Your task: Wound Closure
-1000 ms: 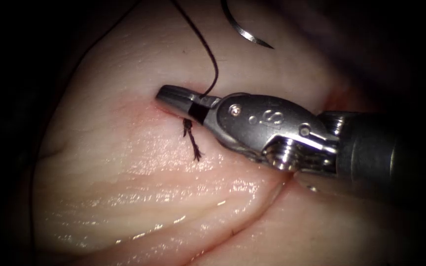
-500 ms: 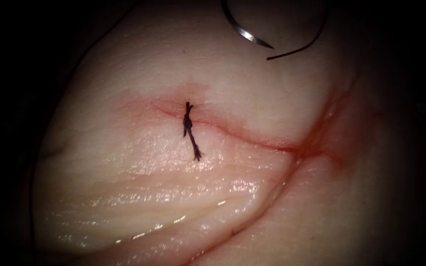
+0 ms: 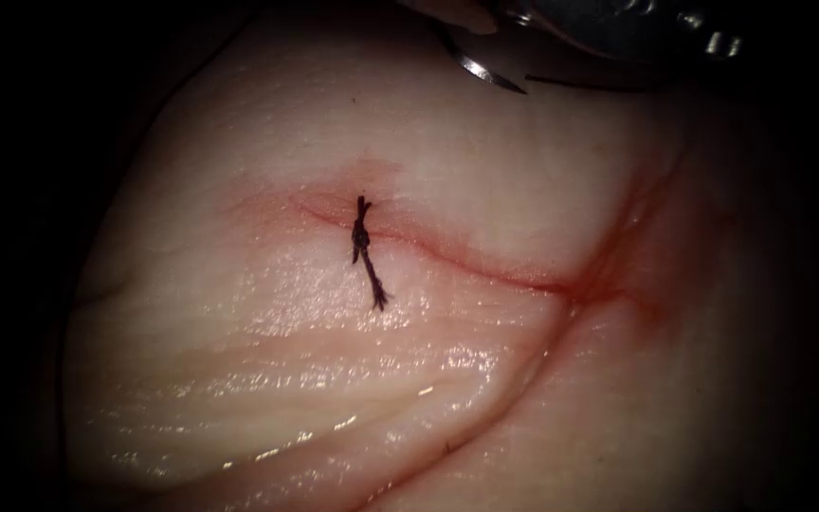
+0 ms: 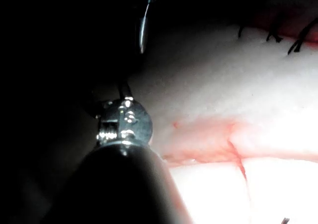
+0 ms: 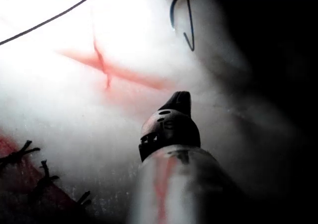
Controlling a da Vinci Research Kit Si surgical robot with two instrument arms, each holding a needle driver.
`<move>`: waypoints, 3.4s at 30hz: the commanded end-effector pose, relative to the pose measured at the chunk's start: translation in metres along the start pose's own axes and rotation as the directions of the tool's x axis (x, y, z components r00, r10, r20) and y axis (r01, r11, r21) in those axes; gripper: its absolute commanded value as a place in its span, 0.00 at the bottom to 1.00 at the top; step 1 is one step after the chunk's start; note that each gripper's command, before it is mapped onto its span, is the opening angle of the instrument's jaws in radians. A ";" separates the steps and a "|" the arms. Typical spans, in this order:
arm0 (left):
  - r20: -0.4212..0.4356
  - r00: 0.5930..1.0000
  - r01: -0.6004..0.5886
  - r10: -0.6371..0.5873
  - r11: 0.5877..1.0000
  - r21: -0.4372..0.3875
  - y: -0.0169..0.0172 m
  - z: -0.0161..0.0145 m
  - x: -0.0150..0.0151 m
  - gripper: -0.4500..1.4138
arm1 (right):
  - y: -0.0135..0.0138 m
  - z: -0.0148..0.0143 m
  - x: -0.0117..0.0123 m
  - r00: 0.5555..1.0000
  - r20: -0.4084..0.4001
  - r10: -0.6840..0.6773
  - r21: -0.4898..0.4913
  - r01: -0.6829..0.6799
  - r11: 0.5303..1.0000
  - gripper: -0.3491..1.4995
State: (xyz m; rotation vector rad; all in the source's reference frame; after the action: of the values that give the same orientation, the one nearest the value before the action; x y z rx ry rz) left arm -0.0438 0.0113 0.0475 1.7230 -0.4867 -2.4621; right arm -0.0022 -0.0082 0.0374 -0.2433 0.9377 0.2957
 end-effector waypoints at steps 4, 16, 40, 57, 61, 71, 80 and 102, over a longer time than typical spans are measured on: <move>0.035 0.983 0.182 -0.181 0.983 -0.013 0.0007 -0.0007 -0.0006 0.98 | 0.0003 0.0014 0.0007 1.000 -0.002 -0.028 0.009 0.028 1.000 0.16; 0.076 0.969 0.244 -0.235 0.957 -0.156 0.0027 -0.0110 -0.0011 0.99 | 0.0003 0.0019 0.0024 0.995 0.009 -0.095 0.050 0.094 0.994 0.17; 0.233 0.958 0.224 -0.165 0.940 -0.257 0.0141 0.0003 -0.0019 0.96 | 0.0007 0.0027 0.0038 0.986 0.008 -0.164 0.100 0.163 0.982 0.07; 0.338 0.895 0.389 -0.292 0.882 -0.268 0.0236 -0.0014 -0.0068 0.94 | 0.0009 0.0042 0.0080 0.979 -0.020 -0.201 0.130 0.202 0.971 0.05; 0.313 0.897 0.396 -0.312 0.881 -0.257 0.0231 -0.0038 -0.0042 0.94 | 0.0003 0.0038 0.0062 0.974 -0.018 -0.224 0.141 0.224 0.964 0.00; 0.161 0.919 0.385 -0.360 0.907 -0.173 0.0187 -0.0086 0.0071 0.93 | -0.0033 0.0057 0.0083 0.981 -0.127 -0.148 0.197 0.171 0.965 0.00; 0.165 0.915 0.378 -0.368 0.925 -0.035 0.0152 -0.0175 0.0108 0.84 | -0.0097 0.0123 0.0100 0.977 -0.214 -0.021 0.326 0.092 0.941 0.00; 0.259 0.913 0.307 -0.313 0.949 0.067 0.0166 -0.0181 -0.0044 0.63 | -0.0129 0.0163 0.0102 0.965 -0.261 -0.004 0.322 0.091 0.942 0.05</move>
State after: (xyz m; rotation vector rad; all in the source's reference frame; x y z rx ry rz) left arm -0.0266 -0.0067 0.0510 1.5859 -0.2800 -2.9469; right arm 0.0196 -0.0136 0.0390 0.0096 1.2195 0.0586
